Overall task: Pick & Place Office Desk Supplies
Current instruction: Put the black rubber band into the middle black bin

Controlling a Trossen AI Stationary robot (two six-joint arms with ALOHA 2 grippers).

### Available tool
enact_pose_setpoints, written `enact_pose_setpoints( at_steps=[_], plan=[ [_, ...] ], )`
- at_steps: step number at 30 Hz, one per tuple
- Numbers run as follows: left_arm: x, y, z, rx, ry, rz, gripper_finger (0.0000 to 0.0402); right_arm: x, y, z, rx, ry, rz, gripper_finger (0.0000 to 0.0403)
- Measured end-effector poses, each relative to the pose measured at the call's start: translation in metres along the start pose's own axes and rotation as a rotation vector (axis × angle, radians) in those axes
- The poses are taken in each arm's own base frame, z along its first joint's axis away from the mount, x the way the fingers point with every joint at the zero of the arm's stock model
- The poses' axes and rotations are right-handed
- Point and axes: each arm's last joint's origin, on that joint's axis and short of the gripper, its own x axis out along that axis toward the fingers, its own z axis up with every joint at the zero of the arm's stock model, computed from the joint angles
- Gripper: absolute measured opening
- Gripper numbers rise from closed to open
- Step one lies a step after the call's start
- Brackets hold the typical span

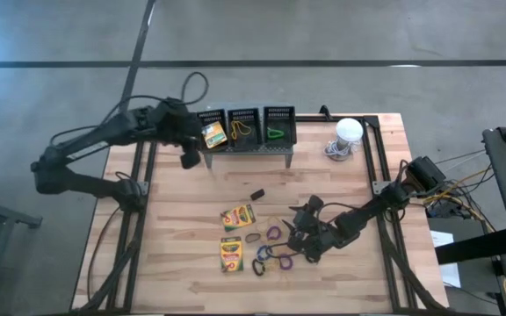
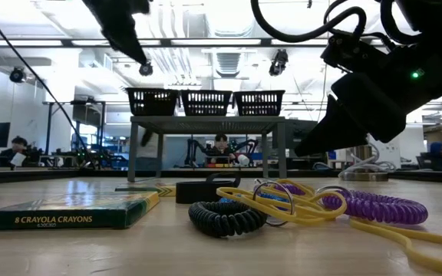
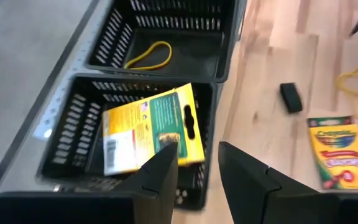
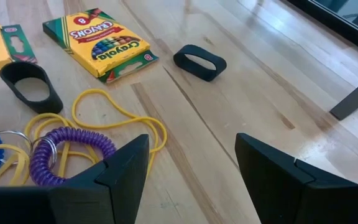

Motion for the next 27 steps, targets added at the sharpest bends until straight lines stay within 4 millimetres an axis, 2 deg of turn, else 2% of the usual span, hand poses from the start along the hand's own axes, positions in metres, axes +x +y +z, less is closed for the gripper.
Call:
enact_pose_setpoints(
  at_steps=[3,5,9,11,15,19,27],
  plan=[
    [0.019,0.000,0.004,0.018,0.038,0.008,0.0119,0.000,0.000,0.000,-0.001,0.001,-0.001,0.0237],
    [0.026,0.004,0.006,0.007,0.098,0.093,0.0119,0.000,0.000,-0.001,-0.002,0.001,-0.001,0.0237],
    [0.017,0.019,0.007,-0.075,0.215,0.417,0.0119,0.000,-0.001,-0.001,-0.003,0.002,-0.001,0.0237],
    [0.011,0.026,0.004,-0.113,0.266,0.487,0.0118,0.000,-0.001,-0.001,-0.002,0.002,-0.001,0.0237],
    [0.010,0.043,-0.011,-0.218,0.346,0.373,0.0108,0.000,-0.001,-0.002,-0.001,0.002,-0.002,0.0237],
    [0.024,0.056,-0.030,-0.302,0.375,0.263,0.0073,0.000,-0.001,-0.002,-0.001,0.002,-0.001,0.0237],
    [0.046,0.058,-0.037,-0.304,0.284,0.205,0.0005,0.000,-0.001,-0.002,-0.001,0.002,-0.001,0.0237]
  ],
)
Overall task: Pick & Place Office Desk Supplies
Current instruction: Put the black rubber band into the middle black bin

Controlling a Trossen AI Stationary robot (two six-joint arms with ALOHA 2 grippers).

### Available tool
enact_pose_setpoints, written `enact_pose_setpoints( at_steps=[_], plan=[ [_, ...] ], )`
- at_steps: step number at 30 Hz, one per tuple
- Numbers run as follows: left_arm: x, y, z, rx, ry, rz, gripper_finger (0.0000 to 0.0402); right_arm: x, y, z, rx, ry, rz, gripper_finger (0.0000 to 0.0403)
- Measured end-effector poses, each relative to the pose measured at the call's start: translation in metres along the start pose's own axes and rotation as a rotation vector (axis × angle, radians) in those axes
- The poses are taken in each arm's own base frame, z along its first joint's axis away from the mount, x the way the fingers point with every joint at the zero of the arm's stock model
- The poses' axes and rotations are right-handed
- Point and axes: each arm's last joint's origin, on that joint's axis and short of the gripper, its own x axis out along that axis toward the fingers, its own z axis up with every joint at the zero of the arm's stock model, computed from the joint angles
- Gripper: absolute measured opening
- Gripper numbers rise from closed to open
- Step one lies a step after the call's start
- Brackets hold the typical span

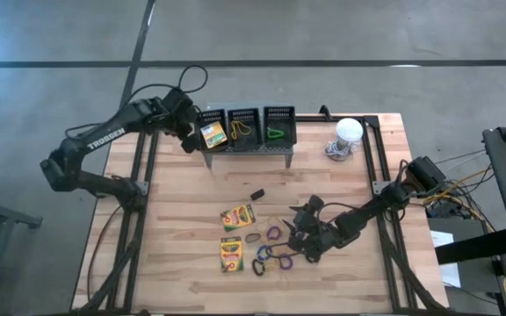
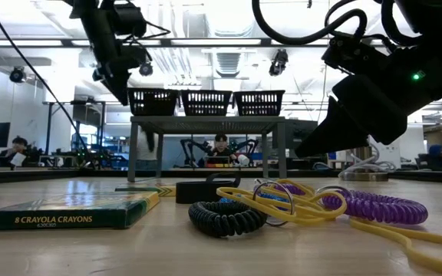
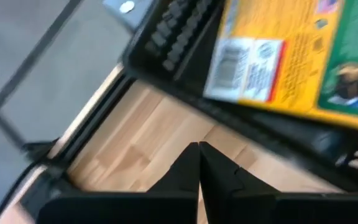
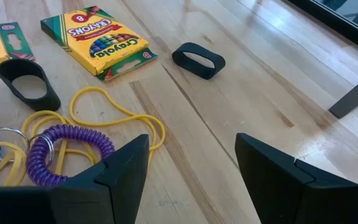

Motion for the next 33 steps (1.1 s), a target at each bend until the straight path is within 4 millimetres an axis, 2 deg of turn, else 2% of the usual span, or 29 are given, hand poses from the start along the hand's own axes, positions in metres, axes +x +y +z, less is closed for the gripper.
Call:
enact_pose_setpoints(
  at_steps=[11,18,23,28,33],
  plan=[
    [-0.001,0.000,0.011,-0.021,-0.115,-0.014,0.0009,0.000,0.000,0.000,0.000,0.000,0.000,0.0237],
    [-0.002,0.001,0.013,-0.017,-0.127,0.004,0.0009,0.000,0.000,0.000,0.000,0.000,0.000,0.0237],
    [-0.024,0.008,0.010,-0.021,-0.104,0.165,0.0009,0.000,-0.001,0.001,0.001,-0.022,-0.027,0.0237],
    [-0.058,0.000,-0.005,-0.019,-0.191,0.196,0.0004,0.000,-0.001,0.001,0.002,-0.026,-0.034,0.0237],
    [-0.075,-0.032,-0.046,0.035,-0.304,0.081,0.0002,0.000,-0.001,0.001,0.018,-0.027,-0.034,0.0237]
  ],
)
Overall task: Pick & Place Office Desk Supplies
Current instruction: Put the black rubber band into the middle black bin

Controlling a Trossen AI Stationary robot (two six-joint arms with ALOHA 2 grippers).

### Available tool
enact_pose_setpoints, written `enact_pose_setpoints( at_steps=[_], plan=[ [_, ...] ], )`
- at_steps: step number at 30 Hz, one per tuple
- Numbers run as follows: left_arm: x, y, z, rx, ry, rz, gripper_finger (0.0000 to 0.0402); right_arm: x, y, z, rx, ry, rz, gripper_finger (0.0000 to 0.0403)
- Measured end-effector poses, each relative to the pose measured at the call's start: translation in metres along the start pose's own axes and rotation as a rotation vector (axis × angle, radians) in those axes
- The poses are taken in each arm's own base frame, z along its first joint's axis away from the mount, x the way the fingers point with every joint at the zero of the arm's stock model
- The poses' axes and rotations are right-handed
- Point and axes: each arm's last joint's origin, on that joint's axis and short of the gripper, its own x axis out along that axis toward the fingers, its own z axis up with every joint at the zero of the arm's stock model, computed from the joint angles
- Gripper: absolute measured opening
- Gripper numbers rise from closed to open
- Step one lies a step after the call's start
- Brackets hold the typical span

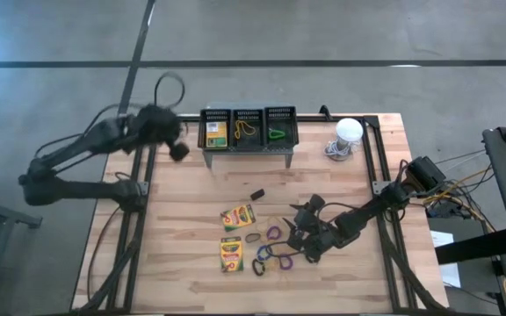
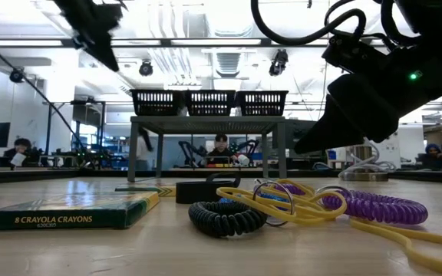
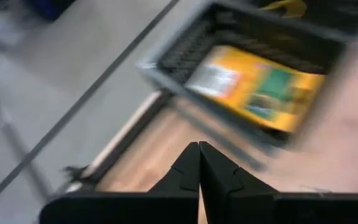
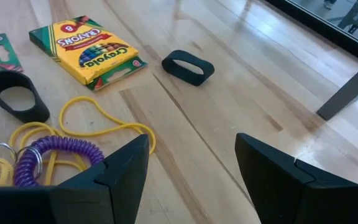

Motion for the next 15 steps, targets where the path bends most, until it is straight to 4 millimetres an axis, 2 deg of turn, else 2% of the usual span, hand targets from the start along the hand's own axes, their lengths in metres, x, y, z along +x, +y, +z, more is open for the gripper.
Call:
enact_pose_setpoints(
  at_steps=[5,10,15],
  plan=[
    [-0.012,-0.044,-0.047,0.036,-0.165,-0.242,0.0002,0.000,0.000,0.000,0.016,0.003,0.008,0.0237],
    [-0.016,-0.098,-0.093,0.124,-0.342,-0.602,0.0001,0.000,0.003,0.002,0.005,0.011,0.049,0.0233],
    [-0.031,-0.147,-0.140,0.215,-0.549,-0.920,0.0001,-0.001,0.009,0.005,-0.010,0.020,0.143,0.0217]
  ],
)
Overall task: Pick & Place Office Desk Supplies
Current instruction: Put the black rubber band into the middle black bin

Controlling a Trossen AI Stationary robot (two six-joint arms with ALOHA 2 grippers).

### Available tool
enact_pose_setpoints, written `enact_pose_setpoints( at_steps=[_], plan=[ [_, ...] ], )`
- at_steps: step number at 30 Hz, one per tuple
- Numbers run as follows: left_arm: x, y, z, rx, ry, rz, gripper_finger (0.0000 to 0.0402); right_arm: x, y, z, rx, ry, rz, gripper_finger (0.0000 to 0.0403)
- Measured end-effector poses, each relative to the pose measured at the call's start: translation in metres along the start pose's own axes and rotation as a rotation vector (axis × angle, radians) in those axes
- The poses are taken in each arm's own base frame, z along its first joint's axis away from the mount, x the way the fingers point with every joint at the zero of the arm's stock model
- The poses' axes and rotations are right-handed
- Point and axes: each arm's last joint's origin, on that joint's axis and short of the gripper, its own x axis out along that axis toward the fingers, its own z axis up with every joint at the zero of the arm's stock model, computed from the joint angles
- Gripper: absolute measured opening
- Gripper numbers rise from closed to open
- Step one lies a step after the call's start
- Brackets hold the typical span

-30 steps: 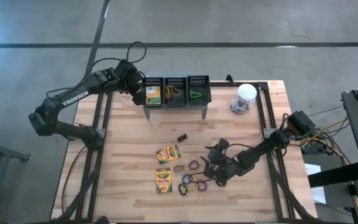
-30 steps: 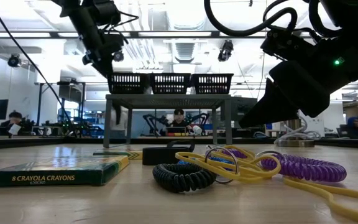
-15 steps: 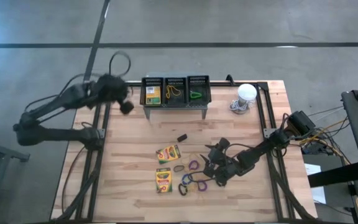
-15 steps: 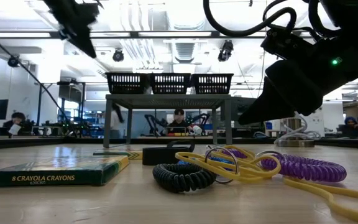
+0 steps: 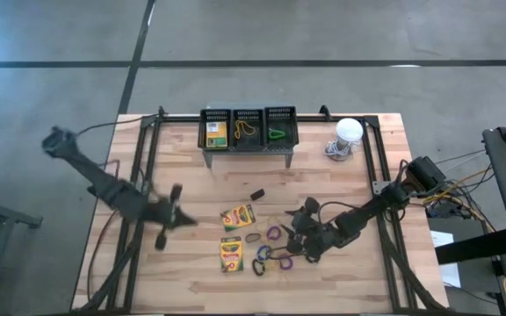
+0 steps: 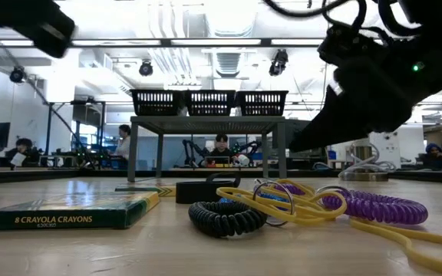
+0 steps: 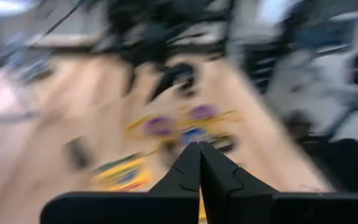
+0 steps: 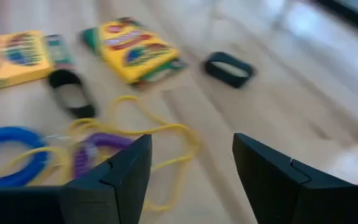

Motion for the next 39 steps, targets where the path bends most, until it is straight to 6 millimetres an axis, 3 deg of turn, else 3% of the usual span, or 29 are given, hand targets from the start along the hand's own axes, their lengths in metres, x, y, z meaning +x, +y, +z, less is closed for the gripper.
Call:
enact_pose_setpoints(
  at_steps=[3,7,15,20,24,30,39],
  plan=[
    [-0.002,-0.028,-0.018,0.058,-0.085,-0.083,0.0001,0.002,0.006,0.001,-0.031,-0.009,0.073,0.0202],
    [-0.004,-0.047,-0.040,0.107,-0.096,-0.049,0.0001,0.013,0.015,-0.001,-0.085,-0.033,0.191,0.0183],
    [0.022,-0.057,-0.063,0.167,0.006,0.061,0.0004,0.042,0.031,-0.004,-0.146,-0.137,0.437,0.0161],
    [0.044,-0.056,-0.076,0.254,0.095,0.137,0.0006,0.058,0.048,0.003,-0.207,-0.162,0.467,0.0117],
    [0.060,-0.058,-0.078,0.335,0.140,0.176,0.0007,0.072,0.063,0.005,-0.320,-0.176,0.455,0.0070],
    [0.079,-0.064,-0.067,0.336,0.121,0.198,0.0007,0.082,0.083,0.020,-0.338,-0.124,0.443,0.0020],
    [0.090,-0.067,-0.053,0.302,0.103,0.196,0.0012,0.087,0.088,0.044,-0.288,0.063,0.380,0.0019]
  ],
)
